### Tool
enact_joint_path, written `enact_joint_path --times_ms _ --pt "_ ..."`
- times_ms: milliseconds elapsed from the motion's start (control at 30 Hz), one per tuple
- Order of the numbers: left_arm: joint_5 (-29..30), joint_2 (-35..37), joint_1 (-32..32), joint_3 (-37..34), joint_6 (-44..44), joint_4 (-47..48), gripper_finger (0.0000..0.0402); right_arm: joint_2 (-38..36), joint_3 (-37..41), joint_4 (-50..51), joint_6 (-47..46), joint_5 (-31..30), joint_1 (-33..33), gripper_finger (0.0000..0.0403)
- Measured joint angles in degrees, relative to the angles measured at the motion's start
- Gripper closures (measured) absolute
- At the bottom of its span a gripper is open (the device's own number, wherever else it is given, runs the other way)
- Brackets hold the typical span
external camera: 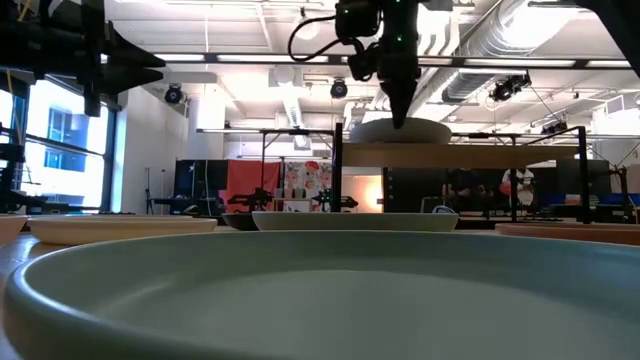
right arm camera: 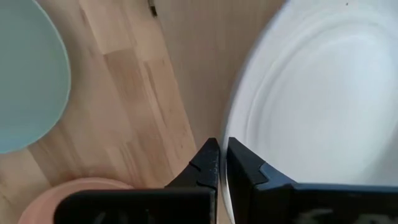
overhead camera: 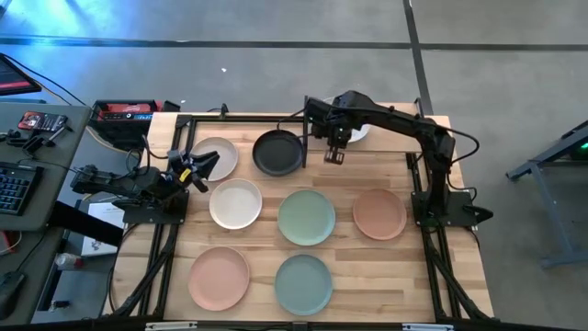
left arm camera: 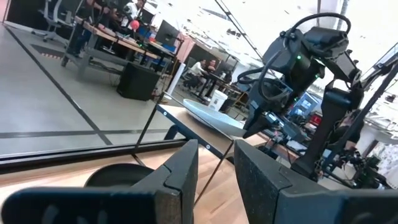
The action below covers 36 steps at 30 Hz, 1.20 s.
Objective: Place and stack plates onto a shelf
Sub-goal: Put the bottom right white plate on the shelf, then stack the green plate on top of the white plate on the shelf
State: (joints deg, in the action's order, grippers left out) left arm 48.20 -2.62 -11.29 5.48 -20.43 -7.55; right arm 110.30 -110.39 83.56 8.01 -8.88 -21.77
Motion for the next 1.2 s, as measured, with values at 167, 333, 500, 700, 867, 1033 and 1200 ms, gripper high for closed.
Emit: enact_joint_path --times_ms 167,333,500,700,867,1033,1200 --pt "0.2 0.0 0.0 0.0 0.0 0.0 0.0309 0.0 0.0 0.1 0.0 1.0 -1.4 0.0402" --pt "0.2 0.0 0.0 0.0 0.0 0.0 0.0309 0.0 0.0 0.0 0.0 3.6 -2.0 0.0402" --pt "0.2 0.0 0.0 0.0 0.0 0.0 0.0309 0.0 0.0 -1.1 0.0 4.2 -2.0 0.04" --pt "0.2 0.0 0.0 0.0 -1.4 0.0 0.0309 0.0 0.0 -1.1 -0.4 3.6 -2.0 0.035" --pt "0.2 0.0 0.0 0.0 -2.0 -0.1 0.0309 0.0 -0.3 -1.2 -0.3 3.2 -2.0 0.0312" --pt "0.2 0.0 0.0 0.6 -1.0 -2.7 0.0309 0.0 -4.5 1.9 -2.7 3.5 -2.0 0.0302" --pt "0.2 -0.7 0.0 5.3 5.9 -2.6 0.0309 0.0 -10.5 5.5 -4.6 3.5 -2.0 0.0302"
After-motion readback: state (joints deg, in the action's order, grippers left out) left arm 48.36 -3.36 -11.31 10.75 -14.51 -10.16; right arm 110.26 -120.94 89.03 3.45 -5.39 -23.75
